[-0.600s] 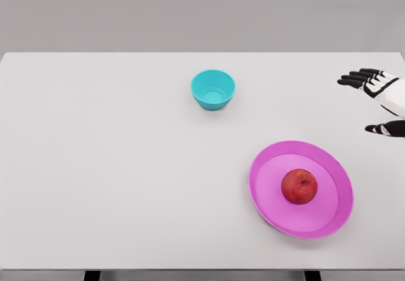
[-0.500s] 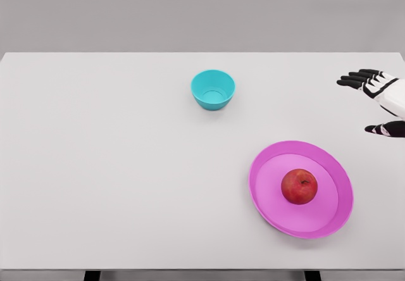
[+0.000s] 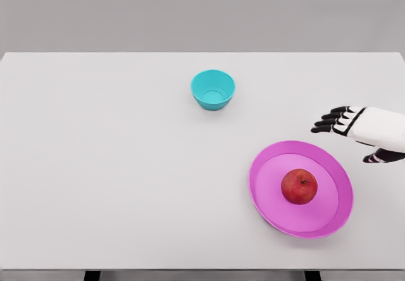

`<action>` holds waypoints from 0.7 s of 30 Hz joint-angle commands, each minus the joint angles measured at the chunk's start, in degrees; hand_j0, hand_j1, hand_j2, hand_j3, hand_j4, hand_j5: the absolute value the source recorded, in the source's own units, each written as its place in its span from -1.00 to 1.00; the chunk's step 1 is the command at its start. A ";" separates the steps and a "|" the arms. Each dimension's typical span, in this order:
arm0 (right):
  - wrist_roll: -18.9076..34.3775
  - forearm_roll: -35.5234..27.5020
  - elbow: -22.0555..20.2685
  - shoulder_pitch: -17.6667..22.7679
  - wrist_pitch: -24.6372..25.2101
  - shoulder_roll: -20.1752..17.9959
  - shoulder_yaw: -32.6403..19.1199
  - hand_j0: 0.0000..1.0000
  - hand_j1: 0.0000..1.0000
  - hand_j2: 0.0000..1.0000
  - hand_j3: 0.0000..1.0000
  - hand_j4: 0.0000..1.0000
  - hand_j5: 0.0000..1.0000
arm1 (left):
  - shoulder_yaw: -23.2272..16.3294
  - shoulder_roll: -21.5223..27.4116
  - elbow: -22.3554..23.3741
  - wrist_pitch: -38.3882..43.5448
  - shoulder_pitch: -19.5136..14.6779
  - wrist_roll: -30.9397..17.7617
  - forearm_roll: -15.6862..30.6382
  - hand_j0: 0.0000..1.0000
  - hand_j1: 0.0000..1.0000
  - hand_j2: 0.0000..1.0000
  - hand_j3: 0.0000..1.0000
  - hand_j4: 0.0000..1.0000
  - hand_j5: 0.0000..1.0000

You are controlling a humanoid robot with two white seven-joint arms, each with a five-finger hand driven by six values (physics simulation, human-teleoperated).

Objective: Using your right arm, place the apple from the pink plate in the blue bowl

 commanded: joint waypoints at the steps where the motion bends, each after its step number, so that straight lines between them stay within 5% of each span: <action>1: 2.64 -0.30 -0.41 -0.26 0.11 0.91 2.16 1.00 1.00 1.00 1.00 1.00 1.00 | 0.00 0.00 0.00 0.00 0.00 -0.02 0.00 1.00 1.00 1.00 1.00 1.00 1.00; 10: 4.95 -0.38 -0.41 -14.06 0.11 3.46 18.16 1.00 1.00 1.00 1.00 1.00 1.00 | 0.00 0.00 0.00 0.00 0.00 0.07 0.00 1.00 1.00 1.00 1.00 1.00 1.00; 21: 4.95 -0.38 -0.41 -14.15 0.11 3.46 22.47 1.00 1.00 1.00 1.00 1.00 1.00 | 0.00 0.00 0.00 0.00 0.00 -0.02 0.00 1.00 1.00 1.00 1.00 1.00 1.00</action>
